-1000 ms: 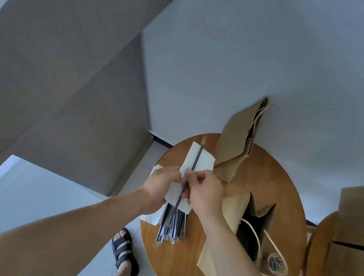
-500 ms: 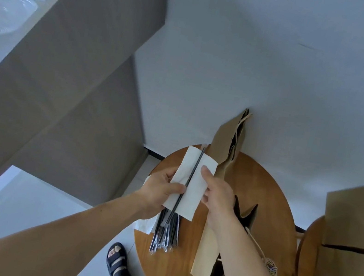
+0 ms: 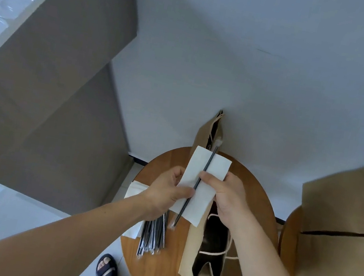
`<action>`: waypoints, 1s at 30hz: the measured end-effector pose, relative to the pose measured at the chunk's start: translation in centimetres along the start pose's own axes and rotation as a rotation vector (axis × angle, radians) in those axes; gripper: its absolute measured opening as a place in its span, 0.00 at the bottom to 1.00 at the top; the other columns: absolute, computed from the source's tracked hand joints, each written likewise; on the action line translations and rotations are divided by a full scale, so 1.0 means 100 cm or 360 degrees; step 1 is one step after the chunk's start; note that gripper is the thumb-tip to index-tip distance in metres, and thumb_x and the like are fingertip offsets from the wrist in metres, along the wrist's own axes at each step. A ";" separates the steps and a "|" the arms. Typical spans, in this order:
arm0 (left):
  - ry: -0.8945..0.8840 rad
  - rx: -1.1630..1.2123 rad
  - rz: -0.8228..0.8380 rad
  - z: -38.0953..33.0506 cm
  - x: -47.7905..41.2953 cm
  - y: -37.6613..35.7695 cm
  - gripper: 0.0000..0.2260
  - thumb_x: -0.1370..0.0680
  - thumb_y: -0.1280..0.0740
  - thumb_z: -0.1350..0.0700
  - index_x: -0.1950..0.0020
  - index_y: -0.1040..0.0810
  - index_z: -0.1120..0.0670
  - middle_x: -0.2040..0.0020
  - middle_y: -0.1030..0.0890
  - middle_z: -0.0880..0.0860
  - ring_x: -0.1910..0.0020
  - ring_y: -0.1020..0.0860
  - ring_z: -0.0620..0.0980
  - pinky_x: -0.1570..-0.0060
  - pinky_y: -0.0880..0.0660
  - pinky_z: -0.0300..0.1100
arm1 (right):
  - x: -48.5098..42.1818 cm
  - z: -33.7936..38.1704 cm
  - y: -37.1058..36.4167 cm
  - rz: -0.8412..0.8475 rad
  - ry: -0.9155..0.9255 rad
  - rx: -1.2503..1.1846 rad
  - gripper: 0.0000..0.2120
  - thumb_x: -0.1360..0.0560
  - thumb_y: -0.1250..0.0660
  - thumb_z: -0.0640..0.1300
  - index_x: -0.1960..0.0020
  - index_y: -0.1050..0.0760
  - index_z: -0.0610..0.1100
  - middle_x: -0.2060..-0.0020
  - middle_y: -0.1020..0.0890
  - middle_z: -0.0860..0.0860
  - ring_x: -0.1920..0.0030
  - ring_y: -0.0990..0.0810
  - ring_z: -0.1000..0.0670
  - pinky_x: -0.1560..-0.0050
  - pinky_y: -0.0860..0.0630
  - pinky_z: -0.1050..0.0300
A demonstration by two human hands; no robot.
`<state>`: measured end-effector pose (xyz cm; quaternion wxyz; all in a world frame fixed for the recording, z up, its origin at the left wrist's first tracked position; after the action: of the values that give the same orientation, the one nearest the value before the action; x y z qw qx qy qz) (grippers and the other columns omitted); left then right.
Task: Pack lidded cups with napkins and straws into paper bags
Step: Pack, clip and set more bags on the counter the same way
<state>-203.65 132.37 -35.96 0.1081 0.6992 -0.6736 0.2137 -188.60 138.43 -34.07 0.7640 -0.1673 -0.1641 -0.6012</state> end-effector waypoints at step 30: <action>0.0526 -0.0770 0.0069 0.080 0.035 -0.053 0.11 0.17 0.43 0.55 0.54 0.25 0.58 0.70 0.17 0.52 0.71 0.17 0.50 0.75 0.27 0.35 | 0.052 -0.070 0.039 -0.0263 -0.0182 0.1767 0.04 0.20 0.37 0.43 0.51 0.32 0.49 0.57 0.25 0.55 0.51 0.21 0.49 0.54 0.24 0.58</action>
<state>-197.13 126.08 -40.80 0.3753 0.5943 -0.6931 0.1600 -183.35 131.68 -38.16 0.6777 0.2409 -0.5094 -0.4724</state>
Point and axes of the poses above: each hand's wrist, its own x-axis away from the middle knuckle, its own y-axis out of the back of the hand, z = x × y, the point moved 1 cm from there along -x, towards the middle knuckle
